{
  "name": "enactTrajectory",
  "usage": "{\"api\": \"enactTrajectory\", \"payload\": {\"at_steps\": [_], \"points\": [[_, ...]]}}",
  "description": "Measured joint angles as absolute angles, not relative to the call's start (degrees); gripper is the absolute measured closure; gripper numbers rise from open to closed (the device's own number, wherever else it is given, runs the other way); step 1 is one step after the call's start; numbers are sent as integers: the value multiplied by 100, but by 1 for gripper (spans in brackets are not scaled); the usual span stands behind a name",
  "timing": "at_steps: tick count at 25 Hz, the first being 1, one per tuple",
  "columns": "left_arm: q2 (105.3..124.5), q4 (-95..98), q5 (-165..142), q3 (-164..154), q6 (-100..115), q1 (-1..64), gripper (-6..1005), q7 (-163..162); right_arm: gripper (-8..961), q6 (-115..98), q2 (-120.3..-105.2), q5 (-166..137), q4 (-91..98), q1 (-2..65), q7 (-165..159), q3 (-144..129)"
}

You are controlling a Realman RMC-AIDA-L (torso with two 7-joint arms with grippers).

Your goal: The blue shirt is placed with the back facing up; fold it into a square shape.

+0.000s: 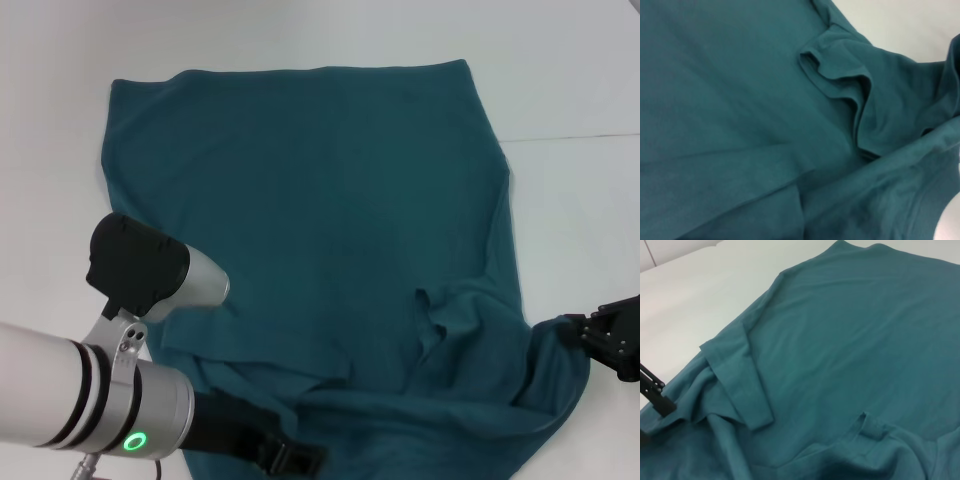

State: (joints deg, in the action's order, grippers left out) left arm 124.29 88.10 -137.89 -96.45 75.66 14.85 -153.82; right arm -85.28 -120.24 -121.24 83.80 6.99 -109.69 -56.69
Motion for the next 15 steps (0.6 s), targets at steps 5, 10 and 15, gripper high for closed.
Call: {"api": "enactTrajectory", "payload": {"at_steps": [5, 10, 15], "points": [[12436, 8752, -14006, -9762, 7394, 1496, 269, -15390, 876, -8523, -12017, -12136, 8368, 723, -10969, -5631], [12437, 8543, -14190, -9909, 7204, 1555, 276, -15421, 875, -8533, -12015, -12203, 8364, 776, -10969, -5597], [12444, 8474, -14231, -9931, 7088, 1569, 277, -15429, 875, -8547, -12015, -12217, 8360, 816, -10972, -5547]]}}
